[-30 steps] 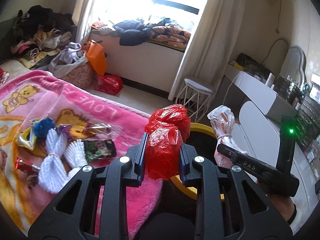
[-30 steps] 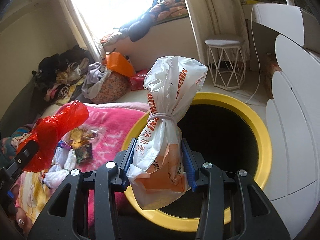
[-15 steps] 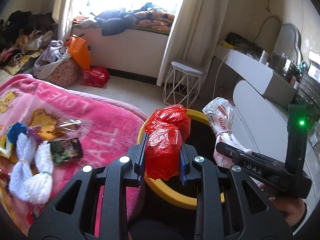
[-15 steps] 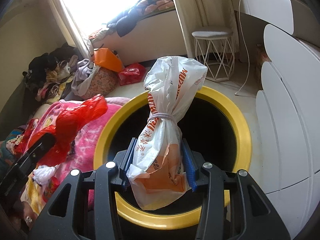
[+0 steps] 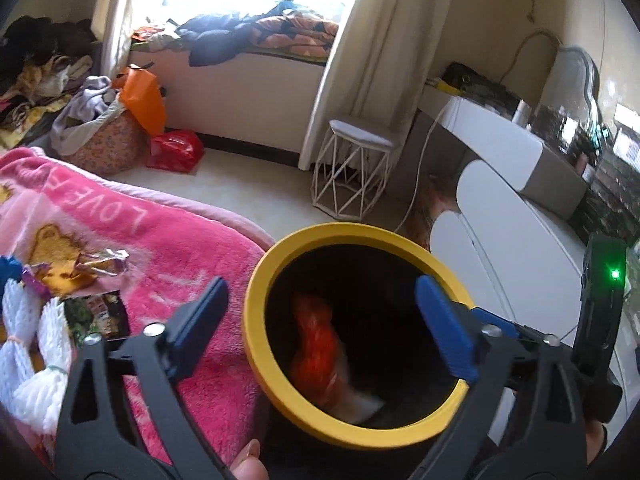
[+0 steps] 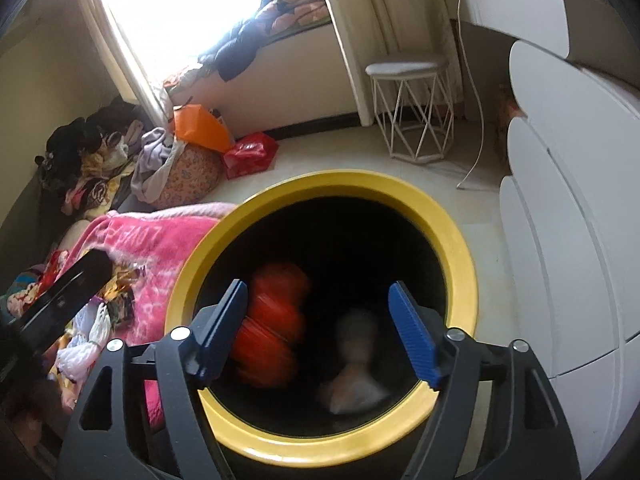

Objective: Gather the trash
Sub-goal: 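Open the right tool and the left tool to drop both bags into the bin, then move both tools back over the remaining trash on the blanket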

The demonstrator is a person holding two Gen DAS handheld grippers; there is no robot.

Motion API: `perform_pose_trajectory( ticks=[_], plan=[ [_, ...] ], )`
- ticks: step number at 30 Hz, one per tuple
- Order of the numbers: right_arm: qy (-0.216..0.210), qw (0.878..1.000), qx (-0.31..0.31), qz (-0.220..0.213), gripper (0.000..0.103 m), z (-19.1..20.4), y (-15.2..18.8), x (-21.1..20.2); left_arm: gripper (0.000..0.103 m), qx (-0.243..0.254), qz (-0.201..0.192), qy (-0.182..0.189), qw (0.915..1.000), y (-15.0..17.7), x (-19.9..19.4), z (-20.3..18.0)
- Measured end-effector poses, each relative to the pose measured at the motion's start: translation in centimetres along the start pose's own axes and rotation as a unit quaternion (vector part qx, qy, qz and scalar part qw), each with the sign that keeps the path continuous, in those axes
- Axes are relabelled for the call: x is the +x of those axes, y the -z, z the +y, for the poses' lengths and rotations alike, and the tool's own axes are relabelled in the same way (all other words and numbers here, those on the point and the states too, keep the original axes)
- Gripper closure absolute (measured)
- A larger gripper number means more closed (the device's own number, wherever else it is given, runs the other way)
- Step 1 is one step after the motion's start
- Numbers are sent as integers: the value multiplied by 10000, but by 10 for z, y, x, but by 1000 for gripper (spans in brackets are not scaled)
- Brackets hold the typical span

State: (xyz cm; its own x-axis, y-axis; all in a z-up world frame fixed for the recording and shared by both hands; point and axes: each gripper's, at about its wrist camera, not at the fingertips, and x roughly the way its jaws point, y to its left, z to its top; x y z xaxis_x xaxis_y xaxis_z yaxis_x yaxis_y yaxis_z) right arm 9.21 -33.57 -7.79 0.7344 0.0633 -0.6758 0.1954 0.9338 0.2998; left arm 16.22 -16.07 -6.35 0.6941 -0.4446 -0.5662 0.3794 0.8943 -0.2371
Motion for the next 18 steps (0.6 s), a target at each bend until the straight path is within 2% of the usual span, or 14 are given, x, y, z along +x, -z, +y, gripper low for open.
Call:
perform_pose_trajectory(
  ticks=[10,18],
  plan=[
    [-169,9986,-149,-478,23,15,-2,-15,11,-151,-378,-441,9982,6,-44,23],
    [-385,9962,-343,-703,22,36,1,-25,11,-349,-644,-732,9946,8,-75,46]
  ],
)
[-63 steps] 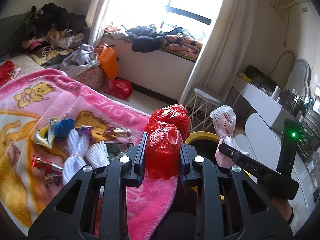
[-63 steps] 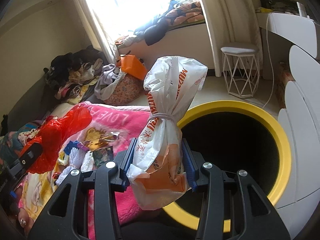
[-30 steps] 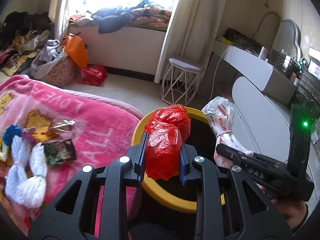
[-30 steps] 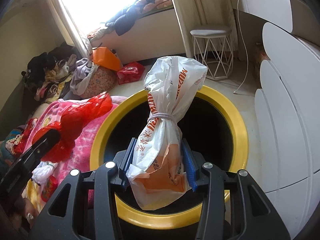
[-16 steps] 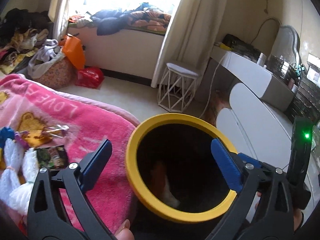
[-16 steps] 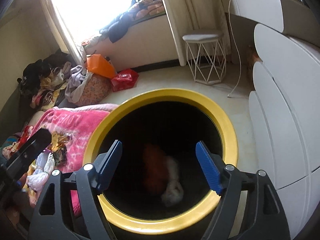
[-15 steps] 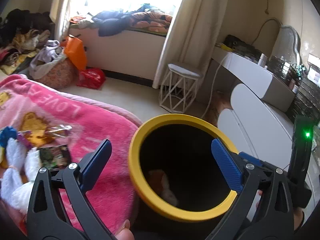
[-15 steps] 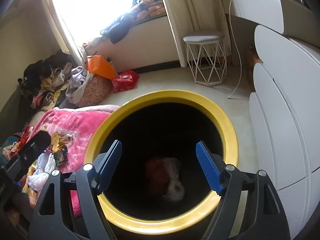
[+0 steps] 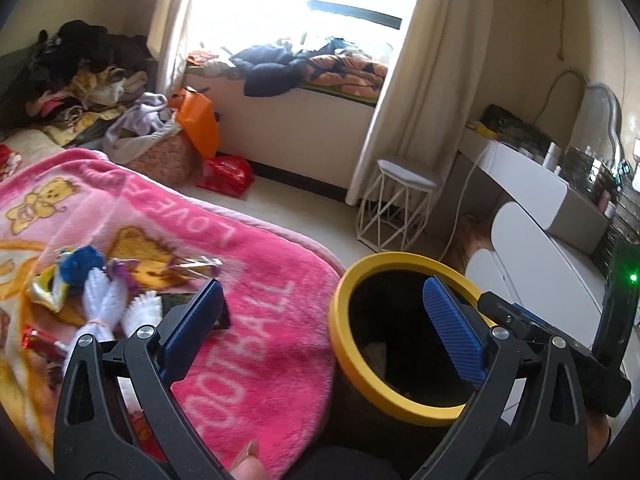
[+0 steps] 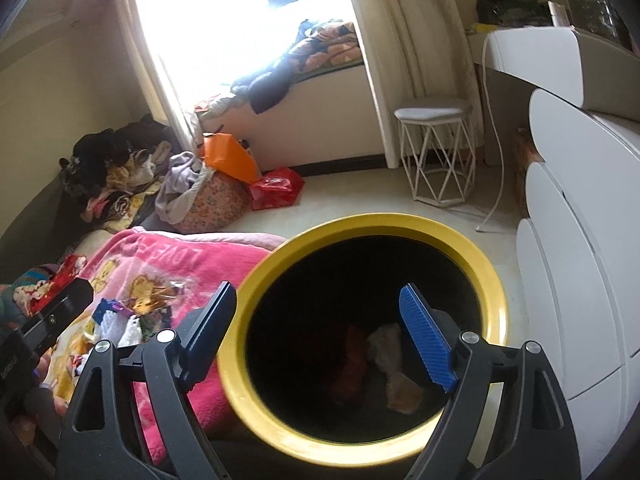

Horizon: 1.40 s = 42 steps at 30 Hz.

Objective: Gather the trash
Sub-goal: 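Move both tools back over the remaining trash on the blanket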

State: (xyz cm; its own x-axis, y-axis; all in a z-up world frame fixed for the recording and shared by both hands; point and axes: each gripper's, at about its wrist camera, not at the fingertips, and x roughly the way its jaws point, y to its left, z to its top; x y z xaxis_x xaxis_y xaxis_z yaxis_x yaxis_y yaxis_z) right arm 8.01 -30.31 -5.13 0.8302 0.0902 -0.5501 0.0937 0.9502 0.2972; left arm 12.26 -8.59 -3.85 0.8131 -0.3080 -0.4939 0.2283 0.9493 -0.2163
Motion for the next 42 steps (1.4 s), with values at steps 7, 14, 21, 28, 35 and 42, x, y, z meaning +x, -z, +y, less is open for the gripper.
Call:
perform_pose_trajectory(
  ticks=[7,14,21,28,35,42],
  plan=[
    [-248,9994,-235,-105,21,25,3,-7,11,-118,-203,-185,9996,-3,-20,16],
    [-478,9977,-453,-159,20,48,7,-14,11,-241,-315,-368,9985,-4,-36,34],
    [-651,9958,-634,-135,19,64,11,-16,11,-428,-413,-614,9963,-4,-51,57],
    [-803,9930,-862,-102,19,86,20,-20,11,-532,-477,-787,9943,-2,-62,75],
    [-1003,9887,-1118,-4,18,113,27,-21,11,-599,-526,-937,9924,-4,-71,90],
    [-1238,9819,-1425,164,18,143,37,-17,11,-768,-537,-1146,9890,-2,-78,112]
  ],
)
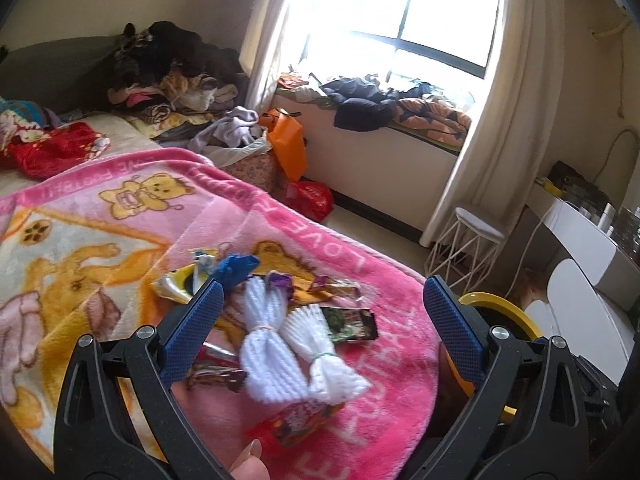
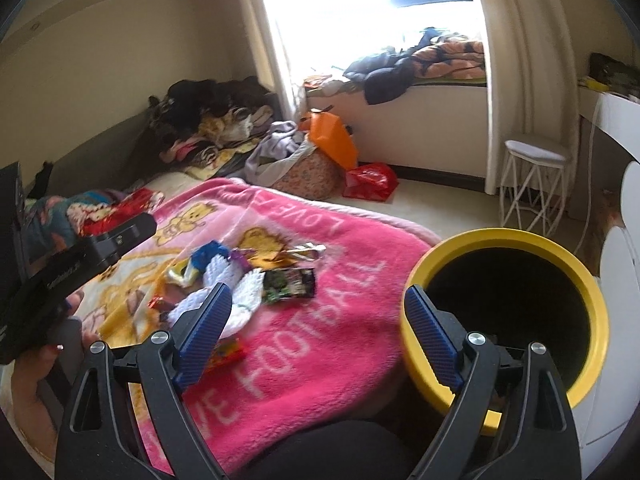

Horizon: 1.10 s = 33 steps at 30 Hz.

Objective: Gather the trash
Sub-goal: 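Move both tools back over the remaining trash on the blanket, then grasp the white tissue bundle with the right tool while the left tool grasps a brown wrapper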

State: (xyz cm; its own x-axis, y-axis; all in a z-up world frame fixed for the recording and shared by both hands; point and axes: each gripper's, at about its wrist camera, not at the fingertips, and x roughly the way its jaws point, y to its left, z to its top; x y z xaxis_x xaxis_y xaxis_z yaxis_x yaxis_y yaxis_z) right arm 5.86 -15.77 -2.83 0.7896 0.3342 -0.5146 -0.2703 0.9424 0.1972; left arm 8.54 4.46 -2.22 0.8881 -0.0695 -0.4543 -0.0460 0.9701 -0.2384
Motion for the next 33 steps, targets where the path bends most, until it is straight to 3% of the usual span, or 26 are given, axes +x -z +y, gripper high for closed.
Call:
perform_pose_trajectory(
  ticks=[12,17,25,33],
  plan=[
    [-301,9986,-216,382,18,33,2,29,11,-446,112,-450,9979,1,-7,58],
    [-324,9978,-275,502,18,40,3,39,11,-407,170,-607,9972,5,-11,76],
    [-374,9968,-234,673,18,46,2,56,11,290,397,-809,9955,22,-15,91],
    [-476,9945,-113,929,18,50,1,77,31,872,899,-628,9901,50,1,86]
  ],
)
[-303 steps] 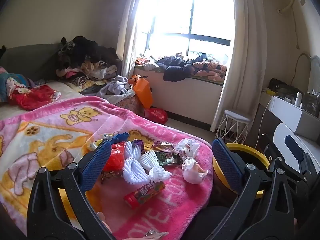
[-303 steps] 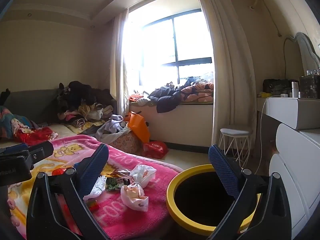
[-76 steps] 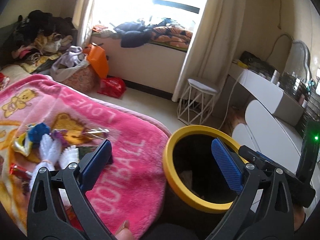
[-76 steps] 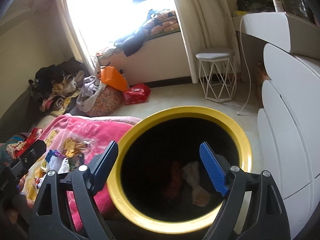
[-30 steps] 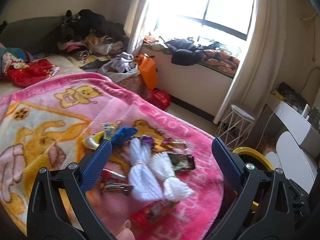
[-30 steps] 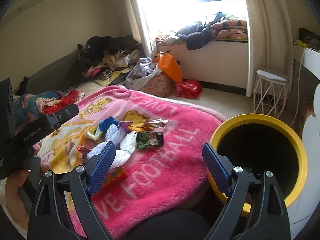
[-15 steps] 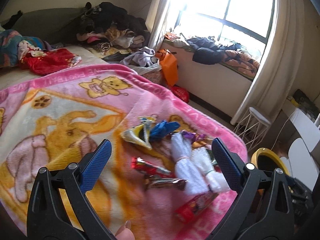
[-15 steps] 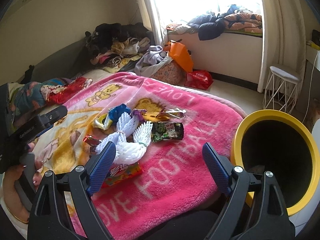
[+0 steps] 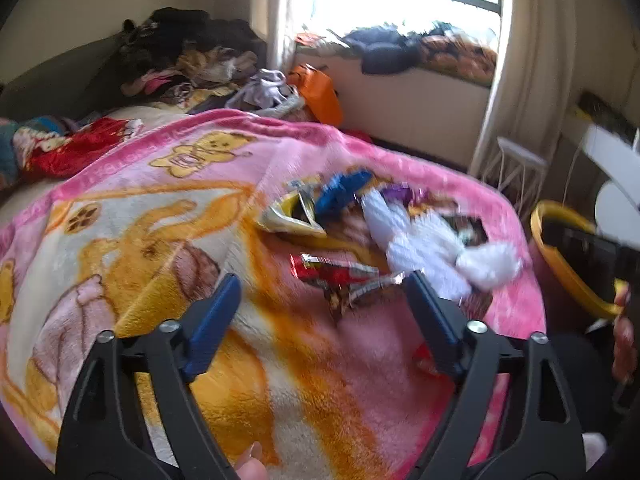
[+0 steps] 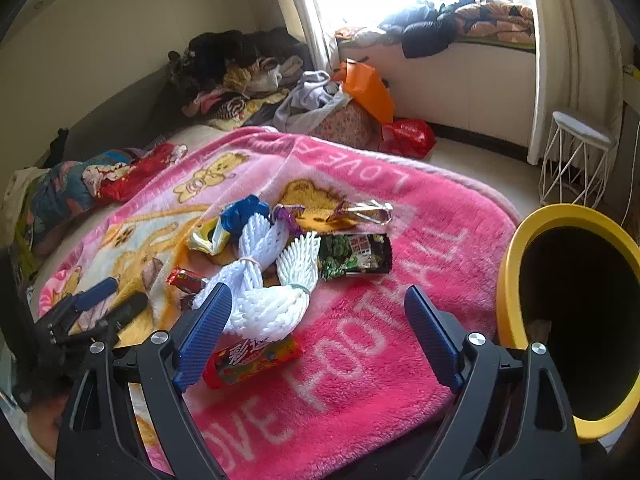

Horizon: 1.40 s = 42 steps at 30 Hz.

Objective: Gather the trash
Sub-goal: 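Grasp the white tissue bundle with the right tool while the left tool grasps a brown wrapper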

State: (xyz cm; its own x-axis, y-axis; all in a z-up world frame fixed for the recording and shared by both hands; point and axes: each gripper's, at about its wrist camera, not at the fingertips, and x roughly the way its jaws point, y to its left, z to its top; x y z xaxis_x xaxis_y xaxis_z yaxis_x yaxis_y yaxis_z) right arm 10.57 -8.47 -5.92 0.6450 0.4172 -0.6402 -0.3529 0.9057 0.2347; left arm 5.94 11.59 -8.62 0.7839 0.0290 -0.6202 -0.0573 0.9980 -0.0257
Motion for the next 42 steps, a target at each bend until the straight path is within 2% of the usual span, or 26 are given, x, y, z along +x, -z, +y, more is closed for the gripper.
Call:
perform_pose_trajectory(
  ticks=[2,6,14,17,19,21,23,26,32,37,42],
  plan=[
    [-2,9999,24,102,18,0,1,7,35,140,112,37,9998,4,6,-5],
    [-48,9996,74,285,18,1,3,19,35,345,217,158,9990,12,14,-16],
    [-245,9979,-17,600,24,13,6,40,46,419,333,214,9983,13,35,-30],
    [-297,9968,-20,736,33,16,7,49,50,427,328,238,9983,11,41,-31],
    [-390,9956,27,847,51,17,8,54,53,441,328,268,9981,9,44,-32],
    [-494,9947,-3,903,62,18,10,56,58,421,345,296,9981,6,48,-31],
    [-545,9947,-51,872,67,20,11,53,70,374,370,329,9981,5,51,-30],
    [-657,9948,-81,780,73,20,11,45,82,375,411,343,9979,4,55,-31],
    [-778,9953,-127,561,76,16,10,26,86,124,424,470,9979,6,51,-27],
    [-831,9958,-96,383,77,8,10,10,92,-187,275,660,9973,-2,36,-20],
    [-910,9955,-113,223,78,4,9,-2,93,-426,127,840,9955,-12,23,-19]
  ],
)
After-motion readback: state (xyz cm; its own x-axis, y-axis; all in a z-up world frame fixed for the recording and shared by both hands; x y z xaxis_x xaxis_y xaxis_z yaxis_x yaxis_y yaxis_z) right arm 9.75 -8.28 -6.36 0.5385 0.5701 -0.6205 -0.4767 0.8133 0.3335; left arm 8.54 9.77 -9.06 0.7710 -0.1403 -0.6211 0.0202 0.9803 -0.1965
